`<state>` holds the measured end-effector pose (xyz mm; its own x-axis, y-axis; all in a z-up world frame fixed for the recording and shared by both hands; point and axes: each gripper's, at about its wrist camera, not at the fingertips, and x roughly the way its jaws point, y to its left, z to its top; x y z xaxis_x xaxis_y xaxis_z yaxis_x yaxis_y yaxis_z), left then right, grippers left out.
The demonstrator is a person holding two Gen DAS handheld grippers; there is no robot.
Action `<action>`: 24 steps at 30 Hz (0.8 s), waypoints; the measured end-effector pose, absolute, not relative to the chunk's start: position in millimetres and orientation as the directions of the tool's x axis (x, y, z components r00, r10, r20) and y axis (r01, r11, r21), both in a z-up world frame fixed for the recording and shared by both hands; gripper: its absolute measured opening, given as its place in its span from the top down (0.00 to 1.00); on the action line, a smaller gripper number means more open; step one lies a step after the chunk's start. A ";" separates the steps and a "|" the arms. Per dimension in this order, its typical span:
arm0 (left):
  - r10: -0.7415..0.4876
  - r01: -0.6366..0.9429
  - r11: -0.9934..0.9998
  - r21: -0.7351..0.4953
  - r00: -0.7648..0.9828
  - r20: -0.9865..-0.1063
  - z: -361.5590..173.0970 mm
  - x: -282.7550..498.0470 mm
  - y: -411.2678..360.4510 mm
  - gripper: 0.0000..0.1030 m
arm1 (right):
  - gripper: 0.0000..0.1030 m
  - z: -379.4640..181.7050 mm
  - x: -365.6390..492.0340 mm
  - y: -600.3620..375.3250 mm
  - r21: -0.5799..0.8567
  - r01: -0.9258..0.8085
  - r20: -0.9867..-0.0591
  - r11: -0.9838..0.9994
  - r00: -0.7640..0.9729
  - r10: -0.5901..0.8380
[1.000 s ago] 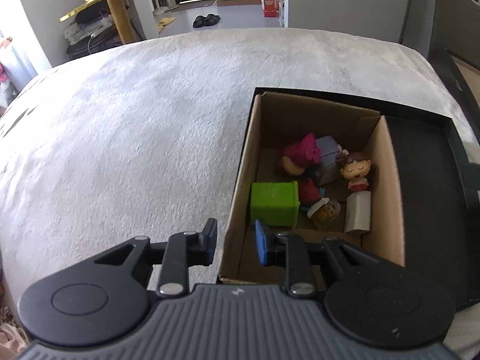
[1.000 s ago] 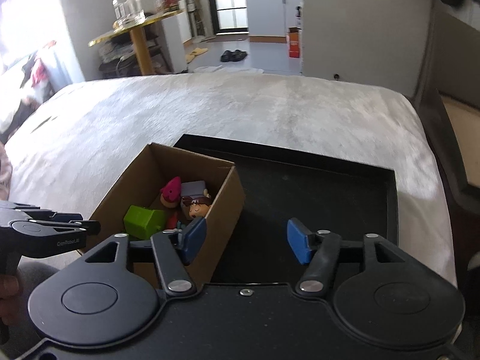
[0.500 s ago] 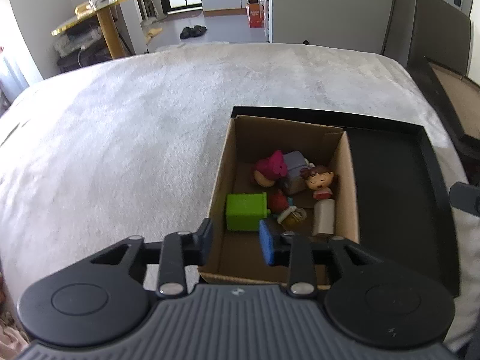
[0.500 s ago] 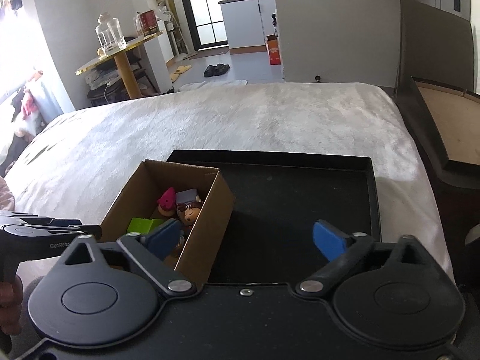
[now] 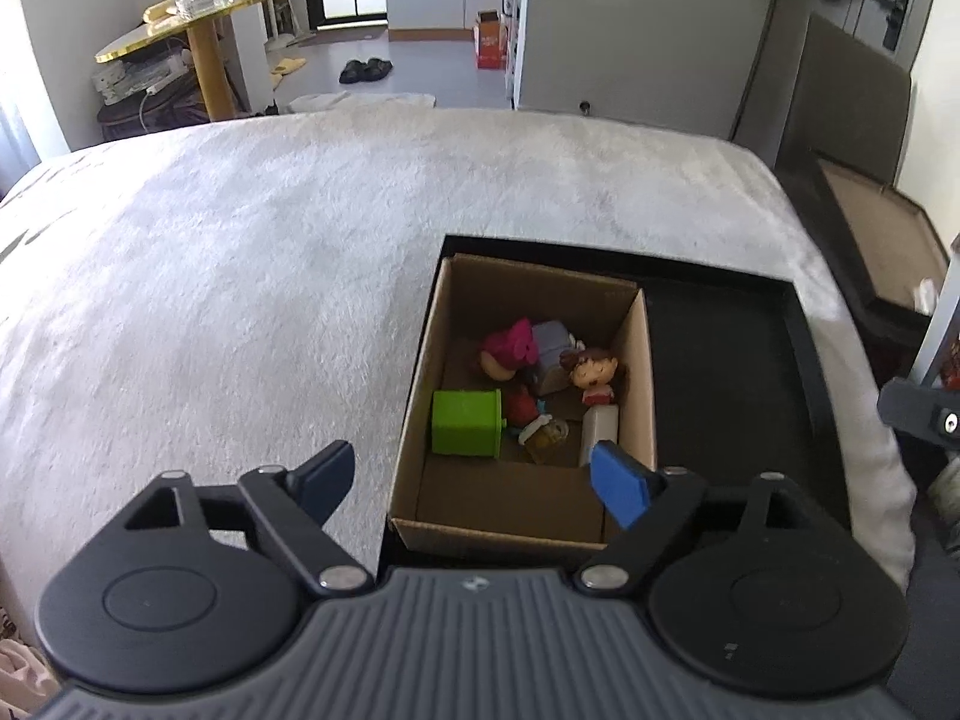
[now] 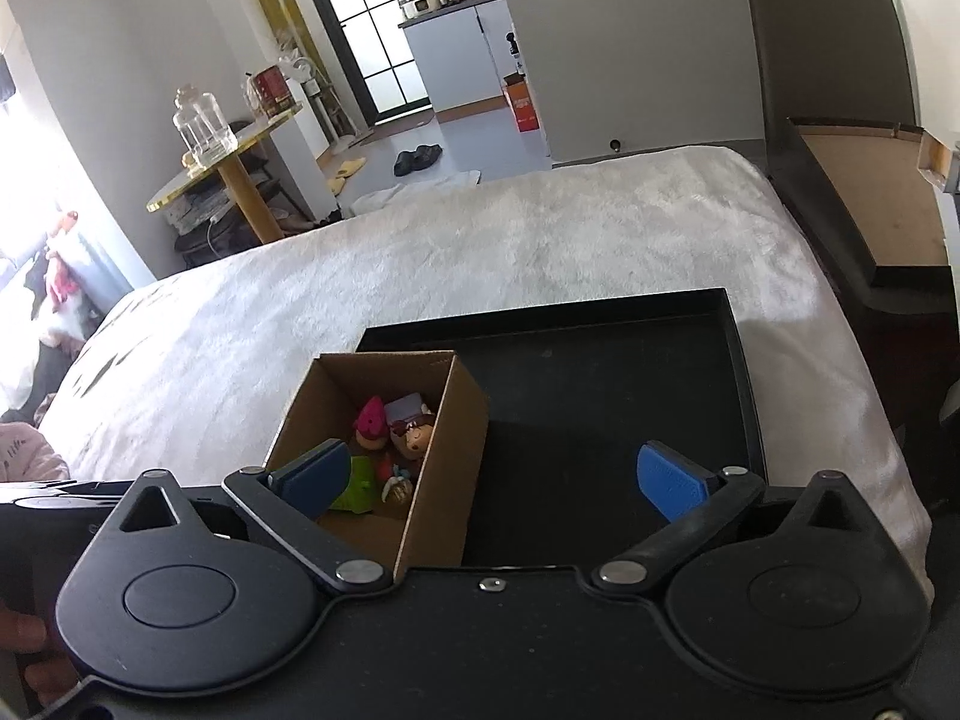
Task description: Organize rigid objects
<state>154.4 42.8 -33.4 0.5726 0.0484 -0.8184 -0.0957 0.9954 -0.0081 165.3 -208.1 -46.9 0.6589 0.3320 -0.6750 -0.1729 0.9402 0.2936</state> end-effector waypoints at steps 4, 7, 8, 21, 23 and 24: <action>0.051 -0.099 0.995 -0.012 0.608 -0.792 -21.1 147.1 45.5 0.15 | 0.00 -39.9 160.3 -208.2 0.281 -0.160 -0.674 0.946 0.669 0.313; 0.040 -0.096 0.995 -0.026 0.630 -0.776 -12.4 141.2 48.7 0.14 | 0.00 -36.0 154.5 -211.2 0.290 -0.152 -0.666 0.945 0.677 0.313; 0.029 -0.086 0.996 -0.033 0.630 -0.776 -10.6 139.5 49.3 0.13 | 0.00 -35.3 153.1 -212.4 0.291 -0.145 -0.663 0.945 0.681 0.309; -0.020 -0.021 0.999 -0.044 0.653 -0.757 12.5 113.4 51.7 0.09 | 0.00 -18.6 123.2 -232.6 0.322 -0.074 -0.620 0.944 0.737 0.270; -0.019 -0.019 0.999 -0.041 0.656 -0.754 15.1 108.0 52.1 0.07 | 0.00 -16.1 118.8 -231.4 0.312 -0.077 -0.620 0.947 0.739 0.264; -0.022 -0.015 0.999 -0.042 0.657 -0.754 15.8 106.0 52.1 0.06 | 0.00 -14.7 115.9 -230.8 0.309 -0.076 -0.621 0.948 0.739 0.262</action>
